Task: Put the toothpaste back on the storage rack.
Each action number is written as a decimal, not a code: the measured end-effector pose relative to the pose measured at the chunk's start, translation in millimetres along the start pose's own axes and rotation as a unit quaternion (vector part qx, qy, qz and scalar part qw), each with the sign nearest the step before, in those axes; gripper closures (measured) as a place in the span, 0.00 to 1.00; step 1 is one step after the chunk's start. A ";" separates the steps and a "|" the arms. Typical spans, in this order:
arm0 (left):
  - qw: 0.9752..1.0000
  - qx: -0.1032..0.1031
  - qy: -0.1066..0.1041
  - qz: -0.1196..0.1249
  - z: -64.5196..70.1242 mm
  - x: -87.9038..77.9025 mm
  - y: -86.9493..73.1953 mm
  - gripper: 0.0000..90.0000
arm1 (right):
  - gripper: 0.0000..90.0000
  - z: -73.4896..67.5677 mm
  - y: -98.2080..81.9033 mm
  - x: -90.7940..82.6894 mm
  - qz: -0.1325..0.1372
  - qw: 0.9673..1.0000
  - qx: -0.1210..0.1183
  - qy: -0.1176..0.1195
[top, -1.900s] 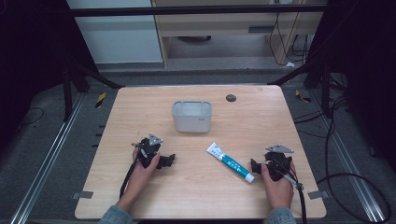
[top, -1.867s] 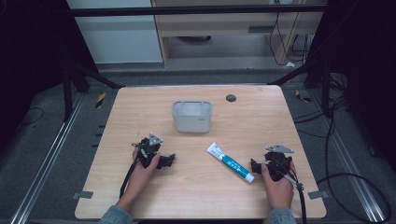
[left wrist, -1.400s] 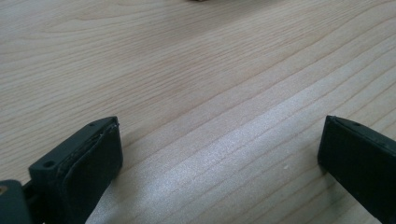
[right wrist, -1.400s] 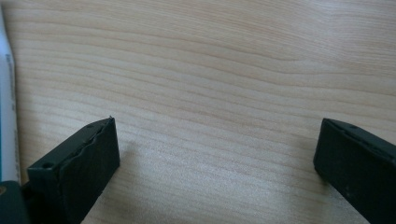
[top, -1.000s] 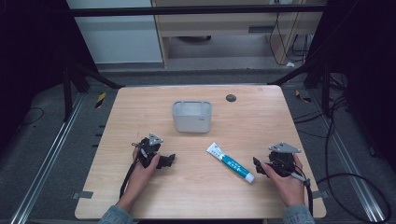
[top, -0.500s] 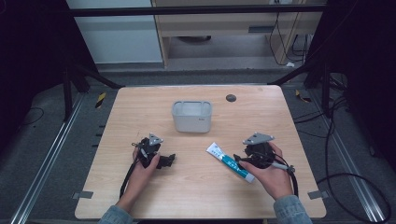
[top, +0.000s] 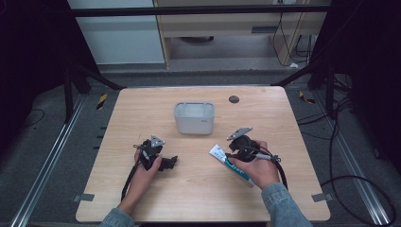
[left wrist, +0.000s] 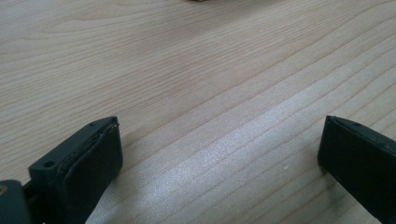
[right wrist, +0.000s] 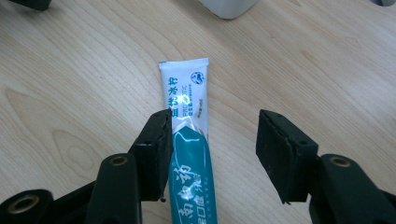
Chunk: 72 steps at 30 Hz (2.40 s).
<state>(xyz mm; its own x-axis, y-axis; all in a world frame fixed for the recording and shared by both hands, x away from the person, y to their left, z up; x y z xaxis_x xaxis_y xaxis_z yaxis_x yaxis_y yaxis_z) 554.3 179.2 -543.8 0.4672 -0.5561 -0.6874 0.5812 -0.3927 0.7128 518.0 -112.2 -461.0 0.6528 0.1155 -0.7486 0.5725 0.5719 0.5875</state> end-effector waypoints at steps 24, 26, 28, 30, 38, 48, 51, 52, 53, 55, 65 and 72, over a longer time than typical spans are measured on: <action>1.000 0.000 0.000 0.000 0.0 0.0 0.0 0.00 | 0.45 -4.7 8.8 34.3 -0.066 0.998 -0.011 0.013; 1.000 0.000 0.000 0.000 0.0 0.0 0.0 0.00 | 0.44 -5.5 8.9 35.1 -0.069 0.997 -0.010 0.014; 1.000 0.000 0.000 0.000 0.0 0.0 0.0 0.00 | 0.44 -7.2 9.1 38.6 -0.075 0.997 -0.012 0.016; 1.000 0.000 0.000 0.000 0.0 0.0 0.0 0.00 | 0.46 -7.7 9.6 40.0 -0.077 0.997 -0.014 0.019; 1.000 0.000 0.000 0.000 0.0 0.0 0.0 0.00 | 0.51 -8.8 8.9 45.6 -0.090 0.995 -0.020 0.026; 1.000 0.000 0.000 0.000 0.0 0.0 0.0 0.00 | 0.54 -18.3 -0.5 53.4 -0.110 0.993 -0.016 0.046; 1.000 0.000 0.000 0.000 0.0 0.0 0.0 0.00 | 0.55 -19.5 -1.5 55.0 -0.111 0.992 -0.018 0.049; 1.000 0.000 0.000 0.000 0.0 0.0 0.0 0.00 | 0.55 -19.7 -1.7 55.8 -0.111 0.992 -0.021 0.050; 1.000 0.000 0.000 0.000 0.0 0.0 0.0 0.00 | 0.56 -20.2 -2.2 56.5 -0.113 0.992 -0.022 0.050; 1.000 0.000 0.000 0.000 0.0 0.0 0.0 0.00 | 0.57 -22.9 -3.7 57.9 -0.119 0.991 -0.017 0.054; 1.000 0.000 0.000 0.000 0.0 0.0 0.0 0.00 | 0.60 -23.3 -7.2 61.5 -0.123 0.991 -0.018 0.058; 1.000 0.000 0.000 0.000 0.0 0.0 0.0 0.00 | 0.63 -21.2 -7.6 61.9 -0.125 0.990 -0.017 0.066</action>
<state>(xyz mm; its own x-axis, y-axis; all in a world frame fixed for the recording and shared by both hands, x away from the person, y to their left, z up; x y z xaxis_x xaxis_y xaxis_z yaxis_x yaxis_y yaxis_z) 554.3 179.2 -543.8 0.4675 -0.5561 -0.6872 0.5809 -0.3927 0.7130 543.5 -92.2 -518.3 0.4215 0.0714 -0.9040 0.6893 0.6225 0.3706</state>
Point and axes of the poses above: each handheld gripper's, and its own axes: x roughly forward along the jaws, y roughly out of its top, z roughly to its right, the point moved 5 cm from there along x, roughly forward along the jaws, and after that the axes turned 13 degrees about -y, right-handed, at the moved point
